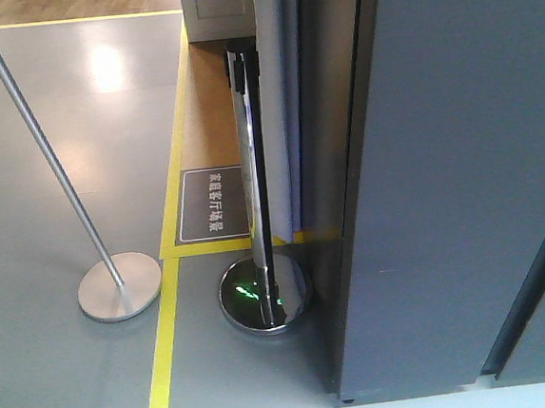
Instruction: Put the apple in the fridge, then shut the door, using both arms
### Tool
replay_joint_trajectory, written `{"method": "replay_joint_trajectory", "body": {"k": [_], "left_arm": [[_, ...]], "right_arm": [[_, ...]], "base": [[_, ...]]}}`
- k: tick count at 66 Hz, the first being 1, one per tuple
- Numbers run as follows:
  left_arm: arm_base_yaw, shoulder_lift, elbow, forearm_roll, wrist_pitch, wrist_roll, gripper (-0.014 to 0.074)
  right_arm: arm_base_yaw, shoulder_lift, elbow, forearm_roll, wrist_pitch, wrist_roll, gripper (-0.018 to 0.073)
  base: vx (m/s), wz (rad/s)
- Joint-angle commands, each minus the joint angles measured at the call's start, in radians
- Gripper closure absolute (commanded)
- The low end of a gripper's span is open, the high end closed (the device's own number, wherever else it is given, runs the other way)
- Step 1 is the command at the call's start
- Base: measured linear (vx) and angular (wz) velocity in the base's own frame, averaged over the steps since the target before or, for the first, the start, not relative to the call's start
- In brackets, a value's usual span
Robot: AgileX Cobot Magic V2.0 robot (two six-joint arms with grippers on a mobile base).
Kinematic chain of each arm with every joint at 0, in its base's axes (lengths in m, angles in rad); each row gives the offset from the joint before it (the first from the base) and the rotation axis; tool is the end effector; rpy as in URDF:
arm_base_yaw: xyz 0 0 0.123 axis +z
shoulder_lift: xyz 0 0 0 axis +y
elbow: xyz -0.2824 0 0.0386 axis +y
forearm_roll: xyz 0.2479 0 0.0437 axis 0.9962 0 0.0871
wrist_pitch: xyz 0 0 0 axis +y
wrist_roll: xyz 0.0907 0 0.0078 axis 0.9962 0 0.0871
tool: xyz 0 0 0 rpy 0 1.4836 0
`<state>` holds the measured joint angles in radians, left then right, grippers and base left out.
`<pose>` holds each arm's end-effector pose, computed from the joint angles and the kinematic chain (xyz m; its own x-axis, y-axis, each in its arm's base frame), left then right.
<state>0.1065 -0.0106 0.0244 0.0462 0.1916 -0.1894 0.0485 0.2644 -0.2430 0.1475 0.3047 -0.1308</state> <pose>0.0557 0.0068 0.1880 -0.0993 -0.1550 -0.9829 -0.1306 0.9813 -0.1415 0.0744 0.0076 0.2511 -0.2342 -0.0014 -0.9722 -0.0889 0.9958 0.0200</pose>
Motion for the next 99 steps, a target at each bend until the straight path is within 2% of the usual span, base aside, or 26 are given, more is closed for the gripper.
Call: {"method": "replay_joint_trajectory", "body": {"k": [1,12,17,19,25,46,99], "left_arm": [[0.001,-0.016,-0.018,-0.002,-0.076,-0.010,0.0604],[0.001,-0.016,-0.018,-0.002,-0.076,-0.010,0.0604],[0.001,-0.016,-0.018,-0.002,-0.076,-0.010,0.0604],[0.001,-0.016,-0.018,-0.002,-0.076,-0.010,0.0604],[0.001,-0.015,-0.018,-0.002,-0.076,-0.010,0.0604],[0.001,-0.015,-0.018,-0.002,-0.074,-0.010,0.0604],[0.001,-0.015,-0.018,-0.002,-0.074,-0.010,0.0604]], "right_arm": [[0.000,-0.050,0.066,-0.088,-0.196,0.108,0.0562],[-0.001,-0.180,0.214,-0.179,-0.323,0.249,0.0562],[-0.001,-0.245,0.277,-0.197,-0.381,0.273,0.0562],[-0.001,-0.269,0.277,-0.200,-0.360,0.279,0.0562],[-0.006,-0.282,0.275,-0.212,-0.349,0.273,0.0562],[-0.099,-0.284,0.275,-0.208,-0.374,0.264,0.0562],[-0.098,-0.284,0.274,-0.207,-0.375,0.260,0.0562]], "base": [[0.00,0.00],[0.00,0.00],[0.00,0.00],[0.00,0.00],[0.00,0.00],[0.00,0.00],[0.00,0.00]]}}
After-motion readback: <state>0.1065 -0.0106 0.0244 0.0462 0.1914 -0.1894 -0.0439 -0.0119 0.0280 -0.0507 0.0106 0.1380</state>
